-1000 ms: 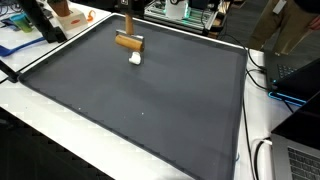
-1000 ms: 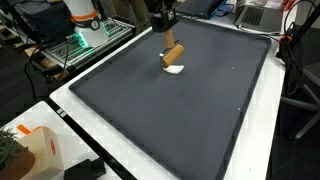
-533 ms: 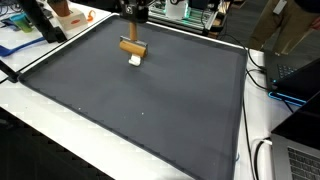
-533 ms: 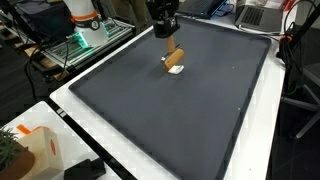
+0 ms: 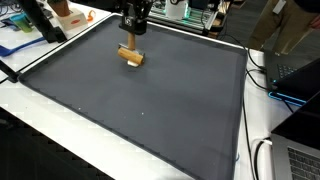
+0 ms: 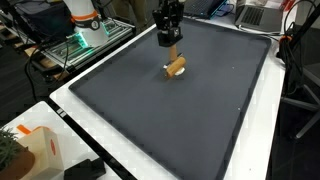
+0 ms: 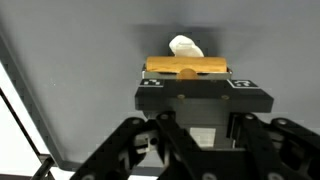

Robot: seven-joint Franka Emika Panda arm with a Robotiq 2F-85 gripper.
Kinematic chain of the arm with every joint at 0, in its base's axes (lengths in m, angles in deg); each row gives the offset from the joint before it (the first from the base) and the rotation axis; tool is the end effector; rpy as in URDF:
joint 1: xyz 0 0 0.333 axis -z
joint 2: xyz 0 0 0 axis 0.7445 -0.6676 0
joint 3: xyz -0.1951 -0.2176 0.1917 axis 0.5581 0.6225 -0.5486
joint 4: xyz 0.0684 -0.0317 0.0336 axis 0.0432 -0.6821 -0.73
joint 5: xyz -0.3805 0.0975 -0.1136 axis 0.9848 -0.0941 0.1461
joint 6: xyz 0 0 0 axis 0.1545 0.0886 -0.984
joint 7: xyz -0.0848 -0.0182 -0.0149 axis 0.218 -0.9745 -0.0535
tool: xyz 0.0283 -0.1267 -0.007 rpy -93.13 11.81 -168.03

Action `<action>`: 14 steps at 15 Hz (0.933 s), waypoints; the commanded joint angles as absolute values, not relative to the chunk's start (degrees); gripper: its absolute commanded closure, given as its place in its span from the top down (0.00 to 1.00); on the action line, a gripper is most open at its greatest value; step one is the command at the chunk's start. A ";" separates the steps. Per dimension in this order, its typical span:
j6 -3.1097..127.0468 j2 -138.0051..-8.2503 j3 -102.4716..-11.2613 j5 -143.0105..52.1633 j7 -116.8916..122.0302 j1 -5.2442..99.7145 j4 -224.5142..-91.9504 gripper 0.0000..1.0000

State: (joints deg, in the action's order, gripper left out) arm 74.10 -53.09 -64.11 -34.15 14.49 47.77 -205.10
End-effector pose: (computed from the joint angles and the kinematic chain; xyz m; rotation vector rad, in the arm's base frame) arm 0.5089 0.0329 0.3469 3.0011 -0.0452 0.3246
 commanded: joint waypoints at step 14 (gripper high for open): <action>57.30 -56.57 -63.12 -34.24 4.02 47.34 -201.00 0.22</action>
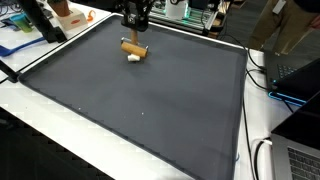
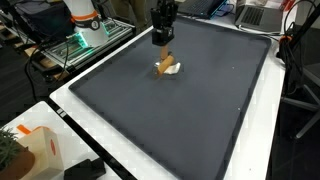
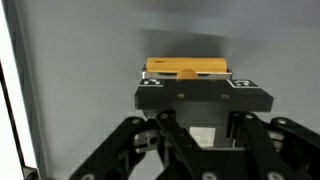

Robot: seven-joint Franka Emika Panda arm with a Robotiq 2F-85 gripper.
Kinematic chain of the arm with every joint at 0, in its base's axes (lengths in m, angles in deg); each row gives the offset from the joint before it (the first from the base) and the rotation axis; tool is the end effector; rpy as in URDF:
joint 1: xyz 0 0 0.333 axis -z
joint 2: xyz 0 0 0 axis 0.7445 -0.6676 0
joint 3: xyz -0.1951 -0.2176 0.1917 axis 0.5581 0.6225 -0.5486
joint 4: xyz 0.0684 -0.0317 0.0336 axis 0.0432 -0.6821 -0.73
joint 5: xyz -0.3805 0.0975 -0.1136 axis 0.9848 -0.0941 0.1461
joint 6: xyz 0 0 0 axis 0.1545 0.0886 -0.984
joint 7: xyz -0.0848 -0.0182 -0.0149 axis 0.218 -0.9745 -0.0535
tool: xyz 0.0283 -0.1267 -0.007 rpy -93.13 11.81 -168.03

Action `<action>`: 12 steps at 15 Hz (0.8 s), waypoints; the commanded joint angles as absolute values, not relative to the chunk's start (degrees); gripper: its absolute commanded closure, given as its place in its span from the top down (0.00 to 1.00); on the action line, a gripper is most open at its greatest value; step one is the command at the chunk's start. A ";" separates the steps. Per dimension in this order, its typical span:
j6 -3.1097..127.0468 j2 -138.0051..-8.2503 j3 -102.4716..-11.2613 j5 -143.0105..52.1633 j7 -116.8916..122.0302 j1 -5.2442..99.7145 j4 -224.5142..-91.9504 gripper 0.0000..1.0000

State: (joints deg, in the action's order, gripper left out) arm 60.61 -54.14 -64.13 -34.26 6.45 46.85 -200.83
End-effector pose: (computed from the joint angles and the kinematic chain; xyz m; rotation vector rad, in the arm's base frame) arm 0.5071 0.0322 0.3480 2.9576 0.1474 0.0492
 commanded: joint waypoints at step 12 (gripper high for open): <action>51.13 -36.70 -54.13 -52.55 -24.23 50.87 -206.31 0.22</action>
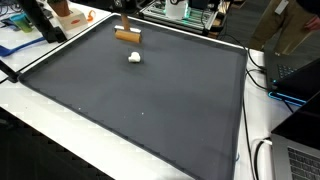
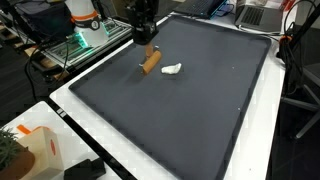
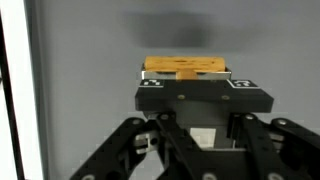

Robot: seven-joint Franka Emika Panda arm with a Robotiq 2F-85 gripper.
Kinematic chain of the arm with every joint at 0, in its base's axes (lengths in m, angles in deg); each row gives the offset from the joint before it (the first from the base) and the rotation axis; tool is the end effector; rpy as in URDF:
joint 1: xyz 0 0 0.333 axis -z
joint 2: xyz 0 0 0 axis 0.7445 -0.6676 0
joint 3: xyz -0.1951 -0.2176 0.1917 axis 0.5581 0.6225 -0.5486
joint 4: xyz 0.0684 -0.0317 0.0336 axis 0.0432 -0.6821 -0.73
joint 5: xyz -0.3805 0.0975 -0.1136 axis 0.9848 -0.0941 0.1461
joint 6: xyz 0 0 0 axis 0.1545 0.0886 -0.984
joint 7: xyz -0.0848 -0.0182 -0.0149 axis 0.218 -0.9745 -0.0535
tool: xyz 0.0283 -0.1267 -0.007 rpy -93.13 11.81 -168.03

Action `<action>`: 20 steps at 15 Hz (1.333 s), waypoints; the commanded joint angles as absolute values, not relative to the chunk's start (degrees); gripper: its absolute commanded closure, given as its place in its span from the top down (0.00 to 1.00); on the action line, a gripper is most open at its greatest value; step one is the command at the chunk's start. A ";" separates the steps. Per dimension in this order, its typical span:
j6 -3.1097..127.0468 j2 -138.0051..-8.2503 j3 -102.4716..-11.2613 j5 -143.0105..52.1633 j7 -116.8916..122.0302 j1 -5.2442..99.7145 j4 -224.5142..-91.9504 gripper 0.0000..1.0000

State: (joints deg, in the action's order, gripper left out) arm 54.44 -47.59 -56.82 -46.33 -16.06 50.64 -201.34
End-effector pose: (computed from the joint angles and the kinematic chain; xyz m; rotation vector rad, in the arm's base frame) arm 0.4831 -0.0573 0.3902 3.1138 0.2386 0.0110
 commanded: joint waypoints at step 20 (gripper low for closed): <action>56.20 -6.10 -55.68 -62.63 -17.46 48.21 -224.95 0.47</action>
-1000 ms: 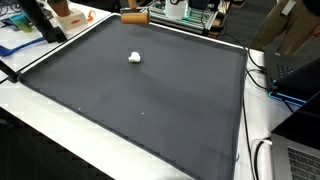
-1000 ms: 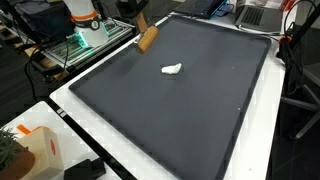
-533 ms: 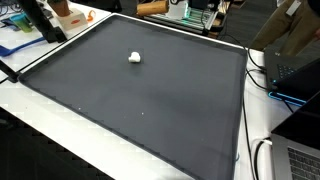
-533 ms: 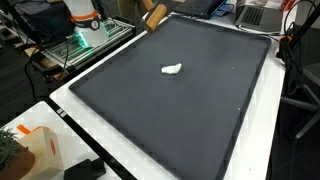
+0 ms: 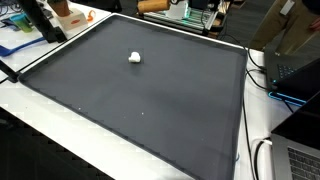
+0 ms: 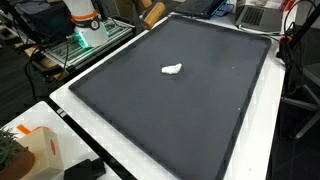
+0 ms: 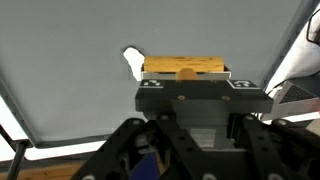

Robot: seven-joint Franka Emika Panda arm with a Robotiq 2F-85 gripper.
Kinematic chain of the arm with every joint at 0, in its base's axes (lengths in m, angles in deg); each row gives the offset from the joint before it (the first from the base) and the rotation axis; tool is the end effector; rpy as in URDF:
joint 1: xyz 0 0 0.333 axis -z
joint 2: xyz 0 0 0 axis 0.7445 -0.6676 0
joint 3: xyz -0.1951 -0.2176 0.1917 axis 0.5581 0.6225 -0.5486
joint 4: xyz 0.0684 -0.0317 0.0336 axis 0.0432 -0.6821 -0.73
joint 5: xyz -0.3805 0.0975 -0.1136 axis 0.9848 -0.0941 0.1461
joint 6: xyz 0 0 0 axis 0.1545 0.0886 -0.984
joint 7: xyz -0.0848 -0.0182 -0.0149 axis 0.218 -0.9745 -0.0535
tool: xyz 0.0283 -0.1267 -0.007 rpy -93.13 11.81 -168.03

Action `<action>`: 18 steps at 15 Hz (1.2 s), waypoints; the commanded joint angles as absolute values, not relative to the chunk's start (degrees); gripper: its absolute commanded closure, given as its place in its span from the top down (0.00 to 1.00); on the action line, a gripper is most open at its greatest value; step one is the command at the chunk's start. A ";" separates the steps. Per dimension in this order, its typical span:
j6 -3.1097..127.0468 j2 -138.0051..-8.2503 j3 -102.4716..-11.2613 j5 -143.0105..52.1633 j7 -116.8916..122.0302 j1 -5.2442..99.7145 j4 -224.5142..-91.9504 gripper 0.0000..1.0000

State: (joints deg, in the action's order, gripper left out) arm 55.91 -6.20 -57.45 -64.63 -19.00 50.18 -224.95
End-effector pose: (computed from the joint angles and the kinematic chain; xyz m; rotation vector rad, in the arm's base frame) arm 0.3158 -0.0167 0.4783 -2.8578 -0.1080 -0.5653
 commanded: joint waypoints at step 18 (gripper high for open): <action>70.80 -13.72 -55.50 -52.47 -17.48 47.56 -224.43 0.22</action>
State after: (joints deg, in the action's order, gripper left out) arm 72.22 -14.53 -56.97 -54.26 -18.25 48.32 -224.49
